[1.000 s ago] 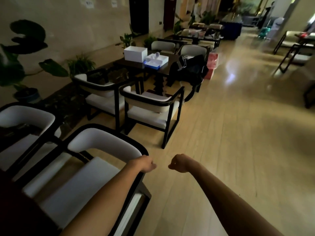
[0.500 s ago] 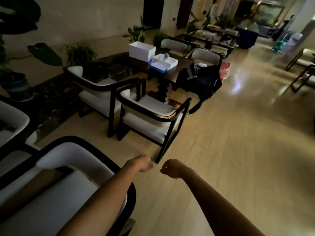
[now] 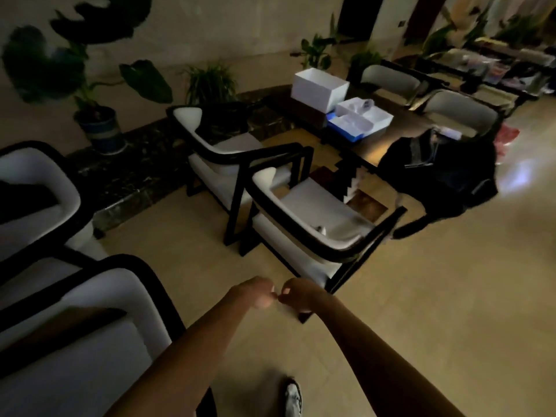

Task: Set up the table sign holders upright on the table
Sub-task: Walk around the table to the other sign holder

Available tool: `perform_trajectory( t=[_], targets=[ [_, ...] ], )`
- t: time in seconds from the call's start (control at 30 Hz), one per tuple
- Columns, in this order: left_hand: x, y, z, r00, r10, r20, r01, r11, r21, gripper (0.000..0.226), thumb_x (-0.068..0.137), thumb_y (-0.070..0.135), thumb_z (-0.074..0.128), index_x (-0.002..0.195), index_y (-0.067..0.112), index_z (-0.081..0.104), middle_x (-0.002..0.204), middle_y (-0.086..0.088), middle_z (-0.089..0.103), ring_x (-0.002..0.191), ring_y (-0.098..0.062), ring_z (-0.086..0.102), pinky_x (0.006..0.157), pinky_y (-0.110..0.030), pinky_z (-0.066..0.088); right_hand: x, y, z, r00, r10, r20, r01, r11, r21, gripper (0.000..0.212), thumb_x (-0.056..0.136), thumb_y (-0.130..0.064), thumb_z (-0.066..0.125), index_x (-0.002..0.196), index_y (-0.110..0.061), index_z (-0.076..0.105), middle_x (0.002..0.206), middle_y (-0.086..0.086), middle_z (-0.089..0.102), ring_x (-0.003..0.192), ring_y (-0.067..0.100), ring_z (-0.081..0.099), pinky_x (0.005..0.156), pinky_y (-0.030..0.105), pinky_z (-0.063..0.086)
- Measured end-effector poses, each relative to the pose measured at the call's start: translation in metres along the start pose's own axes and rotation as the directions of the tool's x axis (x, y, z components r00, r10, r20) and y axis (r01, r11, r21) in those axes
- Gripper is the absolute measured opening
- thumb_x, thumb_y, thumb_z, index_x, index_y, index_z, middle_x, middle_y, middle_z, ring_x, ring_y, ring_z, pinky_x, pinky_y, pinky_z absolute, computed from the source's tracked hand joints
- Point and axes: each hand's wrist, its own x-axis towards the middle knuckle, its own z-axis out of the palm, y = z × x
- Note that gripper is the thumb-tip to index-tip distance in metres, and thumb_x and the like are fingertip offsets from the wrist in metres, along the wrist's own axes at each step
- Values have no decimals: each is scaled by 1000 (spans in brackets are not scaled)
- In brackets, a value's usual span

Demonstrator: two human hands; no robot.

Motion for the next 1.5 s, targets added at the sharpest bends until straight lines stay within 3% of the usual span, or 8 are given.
perform_trajectory(
  t=[0.13, 0.27, 0.47, 0.8, 0.93, 1.1, 1.33, 1.5],
  targets=[
    [42, 0, -43, 990, -123, -75, 116, 989, -89, 37, 97, 34, 42, 119, 8, 56, 122, -14, 61, 108, -27, 59, 89, -37, 48, 70, 15, -50, 993, -105, 62, 110, 990, -86, 38, 94, -34, 47, 113, -6, 64, 120, 13, 65, 110, 28, 59, 94, 38, 47],
    [64, -10, -76, 967, -217, -133, 198, 970, -139, 36, 97, 34, 41, 104, 2, 58, 112, -18, 63, 102, -30, 61, 76, -35, 47, 122, 15, -92, 982, -174, 71, 181, 976, -118, 40, 94, -37, 46, 112, -6, 65, 121, 13, 65, 114, 27, 57, 95, 37, 46],
    [91, -43, -130, 920, -355, -166, 321, 925, -202, 38, 97, 33, 41, 110, 1, 57, 121, -18, 60, 110, -31, 57, 92, -37, 47, 199, -17, -146, 948, -299, 110, 310, 946, -95, 38, 94, -35, 49, 111, -5, 65, 122, 15, 65, 116, 29, 58, 98, 38, 47],
    [164, -143, -243, 908, -354, -224, 291, 918, -270, 42, 99, 30, 40, 128, 1, 51, 137, -19, 50, 124, -31, 49, 104, -35, 40, 322, -105, -231, 928, -344, 140, 362, 924, -126, 35, 93, -33, 52, 106, -3, 63, 117, 18, 64, 108, 31, 60, 86, 32, 47],
    [191, -184, -296, 905, -336, -260, 247, 914, -322, 38, 98, 27, 41, 113, -4, 58, 124, -23, 58, 111, -32, 57, 92, -34, 45, 374, -154, -267, 931, -338, 137, 362, 897, -253, 42, 95, -36, 46, 122, -5, 55, 130, 17, 57, 118, 31, 55, 95, 36, 45],
    [199, -240, -355, 883, -385, -267, 280, 890, -359, 38, 99, 25, 40, 122, -1, 54, 133, -22, 53, 119, -33, 51, 99, -34, 40, 428, -229, -289, 897, -391, 205, 438, 850, -293, 41, 95, -36, 45, 123, -7, 56, 130, 15, 57, 117, 30, 55, 97, 37, 45],
    [211, -336, -411, 808, -558, -190, 402, 758, -514, 44, 100, 33, 36, 129, 1, 49, 139, -19, 47, 125, -31, 46, 106, -34, 36, 516, -341, -297, 800, -520, 299, 592, 762, -261, 36, 94, -31, 50, 118, -6, 60, 128, 14, 58, 119, 29, 53, 99, 33, 41],
    [216, -411, -461, 655, -727, -204, 480, 609, -631, 30, 99, 29, 38, 116, 12, 57, 124, -9, 56, 121, -29, 51, 102, -32, 39, 587, -435, -304, 678, -624, 389, 729, 637, -251, 35, 95, -28, 48, 110, 0, 65, 121, 19, 61, 111, 32, 57, 92, 33, 44]
  ],
)
